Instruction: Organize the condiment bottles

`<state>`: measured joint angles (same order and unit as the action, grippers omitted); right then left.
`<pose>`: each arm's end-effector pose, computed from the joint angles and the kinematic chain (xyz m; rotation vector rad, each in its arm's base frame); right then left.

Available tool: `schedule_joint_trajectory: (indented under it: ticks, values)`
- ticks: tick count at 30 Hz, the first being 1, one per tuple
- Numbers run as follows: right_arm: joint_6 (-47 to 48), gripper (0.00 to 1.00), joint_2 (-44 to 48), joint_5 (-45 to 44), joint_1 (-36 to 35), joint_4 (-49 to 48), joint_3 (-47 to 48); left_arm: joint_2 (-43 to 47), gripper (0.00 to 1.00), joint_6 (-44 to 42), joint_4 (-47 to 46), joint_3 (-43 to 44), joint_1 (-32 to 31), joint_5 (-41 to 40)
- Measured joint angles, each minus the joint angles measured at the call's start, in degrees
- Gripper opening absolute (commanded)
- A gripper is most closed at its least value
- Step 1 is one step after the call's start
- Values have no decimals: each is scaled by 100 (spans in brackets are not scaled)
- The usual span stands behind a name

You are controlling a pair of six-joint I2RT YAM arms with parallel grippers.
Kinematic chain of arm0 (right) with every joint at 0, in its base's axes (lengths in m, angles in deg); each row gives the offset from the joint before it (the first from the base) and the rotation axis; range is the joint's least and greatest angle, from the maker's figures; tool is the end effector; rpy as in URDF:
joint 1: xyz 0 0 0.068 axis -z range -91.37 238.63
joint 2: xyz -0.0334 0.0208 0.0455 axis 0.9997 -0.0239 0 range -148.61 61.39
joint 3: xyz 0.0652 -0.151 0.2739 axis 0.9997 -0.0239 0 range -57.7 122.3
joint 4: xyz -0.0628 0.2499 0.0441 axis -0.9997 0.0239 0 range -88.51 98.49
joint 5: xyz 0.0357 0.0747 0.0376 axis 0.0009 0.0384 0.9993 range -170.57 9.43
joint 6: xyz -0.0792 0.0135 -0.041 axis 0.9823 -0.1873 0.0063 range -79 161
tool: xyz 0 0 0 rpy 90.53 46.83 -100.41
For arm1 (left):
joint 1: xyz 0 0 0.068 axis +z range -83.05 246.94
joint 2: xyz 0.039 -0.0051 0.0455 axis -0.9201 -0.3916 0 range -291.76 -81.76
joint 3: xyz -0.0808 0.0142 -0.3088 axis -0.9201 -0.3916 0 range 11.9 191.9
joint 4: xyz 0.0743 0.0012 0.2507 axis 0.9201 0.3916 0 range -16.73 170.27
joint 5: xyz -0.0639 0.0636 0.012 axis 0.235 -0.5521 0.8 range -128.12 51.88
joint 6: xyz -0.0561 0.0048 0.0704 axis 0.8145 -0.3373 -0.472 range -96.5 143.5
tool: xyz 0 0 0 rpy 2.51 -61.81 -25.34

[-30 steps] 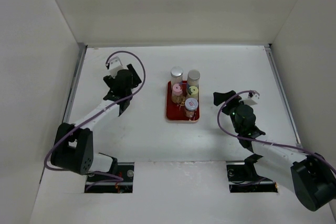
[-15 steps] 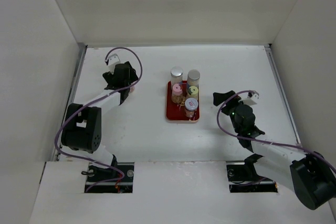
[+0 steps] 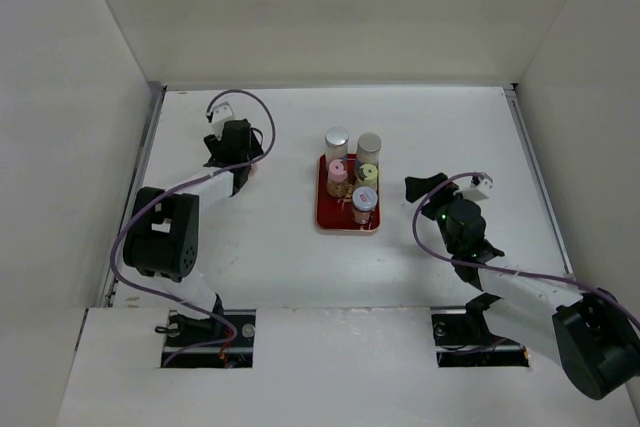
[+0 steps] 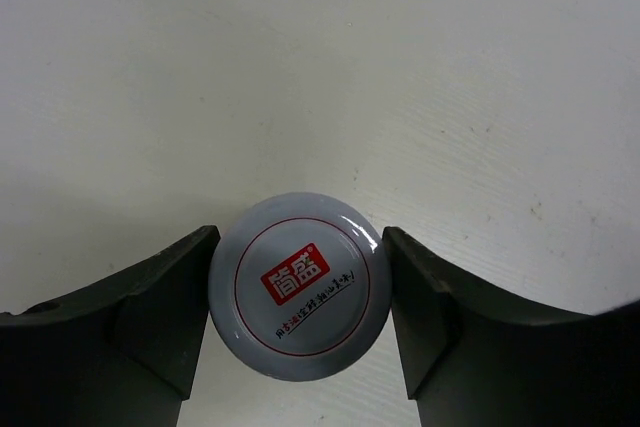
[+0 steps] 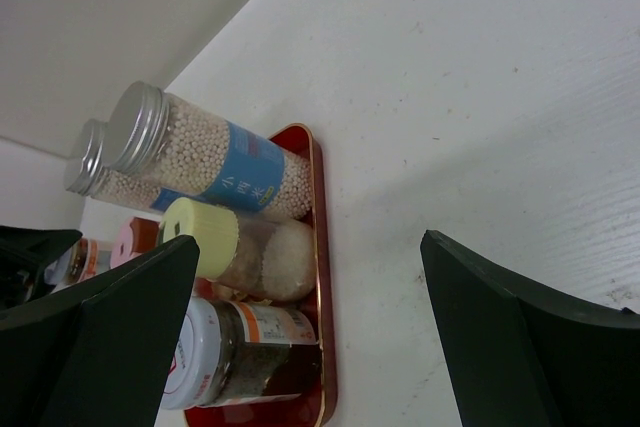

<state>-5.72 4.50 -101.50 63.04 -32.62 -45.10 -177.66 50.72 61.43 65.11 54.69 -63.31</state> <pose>0.2052 0.0664 0.2203 0.5882 1.6752 0.6041 0.3972 -0.0512 0.2266 -0.5213 1.9862 0.0379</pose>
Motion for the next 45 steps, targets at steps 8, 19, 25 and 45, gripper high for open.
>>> schedule_joint_trajectory:
  ticks: [8,19,25,45]
  values:
    - [-2,100,0,2,0,0,-2,1484,29,-22,525,-817,-1187,-116]
    - [0,100,-17,0,0,-2,-2,1818,29,129,507,-798,-3602,-350]
    - [2,100,-13,0,0,-2,0,1246,31,179,433,-702,-3755,-455]
    - [2,100,28,0,0,-2,0,1325,100,321,138,-584,-3786,-527]
